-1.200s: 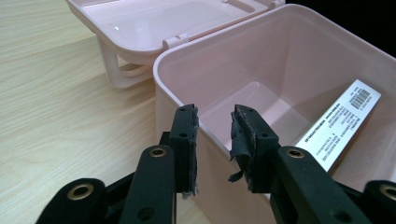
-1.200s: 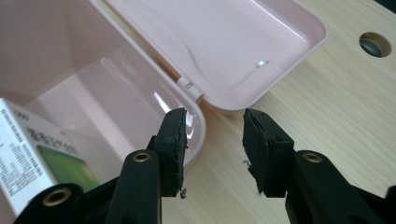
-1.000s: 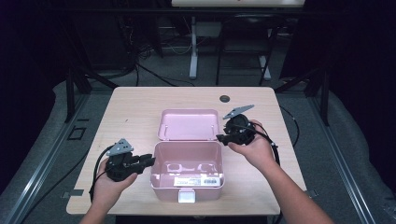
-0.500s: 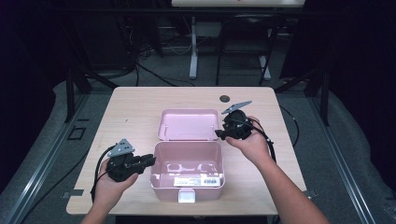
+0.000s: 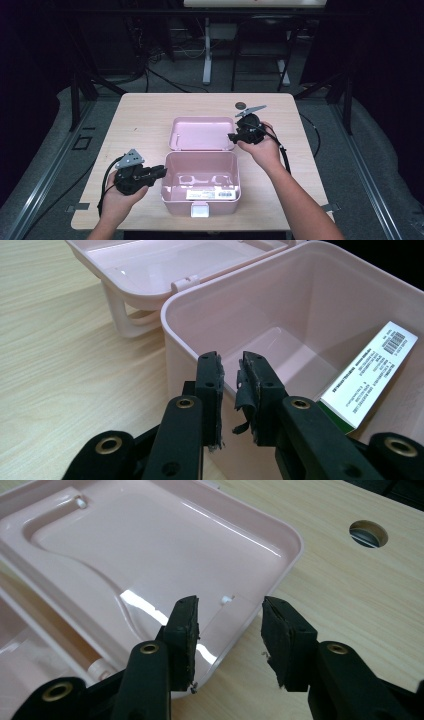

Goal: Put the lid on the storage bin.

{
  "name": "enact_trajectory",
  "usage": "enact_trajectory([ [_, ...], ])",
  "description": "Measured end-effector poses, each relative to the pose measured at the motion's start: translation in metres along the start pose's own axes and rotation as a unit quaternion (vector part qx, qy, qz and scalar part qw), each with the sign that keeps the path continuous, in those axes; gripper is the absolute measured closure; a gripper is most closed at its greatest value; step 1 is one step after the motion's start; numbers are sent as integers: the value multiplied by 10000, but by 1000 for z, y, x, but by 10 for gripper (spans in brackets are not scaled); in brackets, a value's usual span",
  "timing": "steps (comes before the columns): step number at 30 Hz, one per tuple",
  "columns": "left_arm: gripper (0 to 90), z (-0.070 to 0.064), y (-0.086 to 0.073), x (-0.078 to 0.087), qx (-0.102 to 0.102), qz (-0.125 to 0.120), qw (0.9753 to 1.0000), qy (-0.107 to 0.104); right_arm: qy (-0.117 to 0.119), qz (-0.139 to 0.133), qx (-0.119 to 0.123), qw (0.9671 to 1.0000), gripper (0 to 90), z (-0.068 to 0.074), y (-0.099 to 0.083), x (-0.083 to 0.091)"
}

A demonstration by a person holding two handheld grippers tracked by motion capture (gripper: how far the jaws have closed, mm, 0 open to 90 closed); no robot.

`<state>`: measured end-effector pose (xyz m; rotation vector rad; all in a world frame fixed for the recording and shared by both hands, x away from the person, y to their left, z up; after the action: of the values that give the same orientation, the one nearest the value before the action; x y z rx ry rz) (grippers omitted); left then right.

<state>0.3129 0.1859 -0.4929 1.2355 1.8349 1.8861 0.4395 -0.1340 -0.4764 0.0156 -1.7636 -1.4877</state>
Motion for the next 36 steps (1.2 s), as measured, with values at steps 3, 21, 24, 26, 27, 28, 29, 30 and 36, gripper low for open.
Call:
enact_trajectory([
  [3,784,0,0,0,3,-7,10000,7,-73,23,-38,10000,593,0,0,-5],
  [21,786,-1,0,0,2,16,10000,42,-532,-84,-638,9965,685,-14,-8,-33],
  [24,786,-1,0,0,9,-2,10000,30,-646,-114,-705,9954,706,-16,-6,-37],
  [26,786,-1,0,0,10,-2,10000,30,-700,-126,-710,9949,713,-17,-5,-38],
  [27,786,0,0,0,11,-4,10000,24,-730,-140,-716,9947,718,-17,-5,-39],
  [28,786,0,0,0,11,-4,10000,22,-757,-120,-786,9940,722,-17,-5,-42],
  [29,786,0,0,0,11,-4,10000,22,-757,-120,-786,9940,722,-17,-5,-42],
  [30,786,0,0,0,12,-4,10000,21,-774,-86,-808,9937,723,-17,-5,-43],
  [36,787,0,0,0,4,-4,10000,19,-921,93,-815,9924,726,-16,-3,-51],
])
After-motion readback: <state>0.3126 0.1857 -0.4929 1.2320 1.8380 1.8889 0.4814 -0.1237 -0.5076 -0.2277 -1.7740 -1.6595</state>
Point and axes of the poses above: each handheld gripper's, and its own axes: x roughly backward along the jaws, y roughly out of its top, z roughly to its left, the point moved 3 cm from there along -x, roughly forward along the jaws, and after that the axes turned 11 degrees about -z, right-handed, at the moved point
